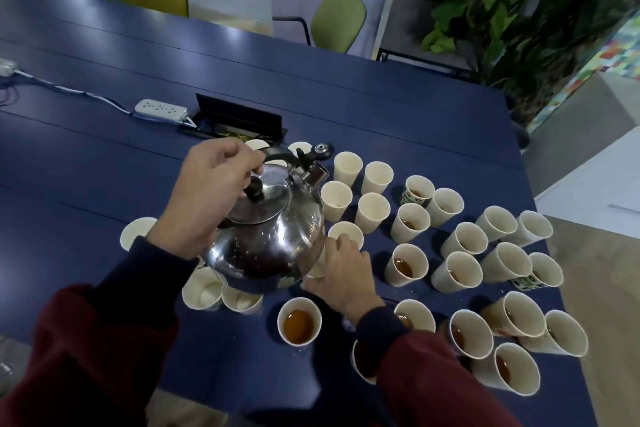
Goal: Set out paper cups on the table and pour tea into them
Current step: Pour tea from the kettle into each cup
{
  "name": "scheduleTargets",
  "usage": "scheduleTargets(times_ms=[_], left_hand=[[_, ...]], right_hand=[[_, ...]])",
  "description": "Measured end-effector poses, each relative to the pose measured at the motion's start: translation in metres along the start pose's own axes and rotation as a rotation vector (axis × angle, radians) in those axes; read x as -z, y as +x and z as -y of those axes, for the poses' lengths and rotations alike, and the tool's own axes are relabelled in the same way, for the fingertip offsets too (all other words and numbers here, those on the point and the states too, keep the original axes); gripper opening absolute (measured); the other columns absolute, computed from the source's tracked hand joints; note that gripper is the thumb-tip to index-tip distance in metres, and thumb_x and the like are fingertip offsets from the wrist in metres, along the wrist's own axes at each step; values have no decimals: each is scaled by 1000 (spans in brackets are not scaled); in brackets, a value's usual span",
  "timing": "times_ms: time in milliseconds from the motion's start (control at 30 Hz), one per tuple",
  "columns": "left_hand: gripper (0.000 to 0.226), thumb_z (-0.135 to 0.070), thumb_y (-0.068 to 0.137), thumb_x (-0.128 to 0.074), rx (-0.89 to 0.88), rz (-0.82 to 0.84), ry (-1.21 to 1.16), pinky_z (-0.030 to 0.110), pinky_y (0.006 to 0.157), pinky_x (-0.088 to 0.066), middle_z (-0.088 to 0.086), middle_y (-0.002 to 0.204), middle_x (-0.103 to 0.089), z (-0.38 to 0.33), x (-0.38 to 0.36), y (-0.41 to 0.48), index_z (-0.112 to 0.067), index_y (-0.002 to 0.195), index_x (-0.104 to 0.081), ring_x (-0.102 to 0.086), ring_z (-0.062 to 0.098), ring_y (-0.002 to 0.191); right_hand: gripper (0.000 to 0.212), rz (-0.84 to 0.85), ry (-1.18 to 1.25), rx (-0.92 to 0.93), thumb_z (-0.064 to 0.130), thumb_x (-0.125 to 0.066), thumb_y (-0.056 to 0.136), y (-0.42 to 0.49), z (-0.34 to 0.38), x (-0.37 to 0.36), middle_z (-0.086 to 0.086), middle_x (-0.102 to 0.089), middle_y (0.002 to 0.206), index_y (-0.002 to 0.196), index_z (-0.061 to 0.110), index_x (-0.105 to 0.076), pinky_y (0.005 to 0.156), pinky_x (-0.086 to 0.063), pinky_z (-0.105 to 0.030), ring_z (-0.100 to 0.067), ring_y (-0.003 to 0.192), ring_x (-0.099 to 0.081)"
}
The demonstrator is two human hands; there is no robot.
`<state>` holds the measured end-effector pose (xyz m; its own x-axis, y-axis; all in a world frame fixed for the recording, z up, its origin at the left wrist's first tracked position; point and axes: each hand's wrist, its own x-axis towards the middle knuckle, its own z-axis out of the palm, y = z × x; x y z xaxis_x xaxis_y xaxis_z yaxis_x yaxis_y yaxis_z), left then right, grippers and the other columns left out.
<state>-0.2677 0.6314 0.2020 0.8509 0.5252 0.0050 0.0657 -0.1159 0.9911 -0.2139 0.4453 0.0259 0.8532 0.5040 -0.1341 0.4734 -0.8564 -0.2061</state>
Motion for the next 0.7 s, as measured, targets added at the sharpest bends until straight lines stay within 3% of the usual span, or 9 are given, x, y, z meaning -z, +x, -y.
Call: scheduleTargets(times_ms=[67,167,267,333,433,500,600,700], left_hand=[[29,-25,86,-66,-7,65,4,34,65,-36,4,59,-49,-1,4,8,-4,68,-61,-45,19,61],[29,-16,92,-64,-25,112,37,18,56,-34,-10,51,-47,-2,9,15,1,69,-58,-41,4,51],[30,-14,93,-64,-51,152,78,16,54,-31,-16,48,-44,-2,12,24,4,70,-58,-40,1,48],[30,-15,93,-63,-65,176,89,16,54,-31,-16,47,-43,-3,15,28,7,73,-57,-40,1,46],[32,-17,92,-65,-84,222,79,13,47,-28,-14,47,-40,-5,20,31,7,73,-57,-35,2,45],[32,-22,89,-69,-115,261,77,15,47,-29,-3,52,-41,-9,24,32,3,72,-60,-35,5,48],[28,-21,88,-70,-155,304,96,13,48,-32,9,59,-37,-13,29,33,-1,69,-63,-34,14,53],[26,-21,86,-71,-176,331,118,19,56,-37,12,55,-36,-16,31,32,-5,67,-67,-33,23,57]], right_hand=[[65,-35,-57,-8,63,-72,70,5,4,-9,-4,-54,113,114,18,-54,83,-44,-43,-28,105,-54],[53,-119,-118,-47,58,-78,62,6,7,-18,-4,-55,95,93,21,-59,67,-45,-40,-28,85,-58],[51,-199,-110,-63,54,-75,61,2,9,-12,-5,-54,102,96,21,-58,67,-47,-41,-28,89,-56],[56,-215,36,-88,56,-72,67,-2,9,-6,-2,-52,112,107,21,-55,76,-49,-42,-25,100,-54],[57,-232,560,-171,61,-76,68,-11,12,12,12,-56,108,108,33,-47,80,-51,-41,-15,98,-57],[60,-233,836,-202,61,-82,63,-14,16,21,15,-63,105,106,38,-47,79,-54,-36,-7,95,-62],[61,-268,998,-228,49,-89,63,-14,17,27,11,-68,109,111,38,-52,85,-56,-33,-5,101,-65],[60,-274,1024,-208,31,-88,68,-13,13,22,9,-67,115,118,36,-54,92,-55,-46,-12,108,-64]])
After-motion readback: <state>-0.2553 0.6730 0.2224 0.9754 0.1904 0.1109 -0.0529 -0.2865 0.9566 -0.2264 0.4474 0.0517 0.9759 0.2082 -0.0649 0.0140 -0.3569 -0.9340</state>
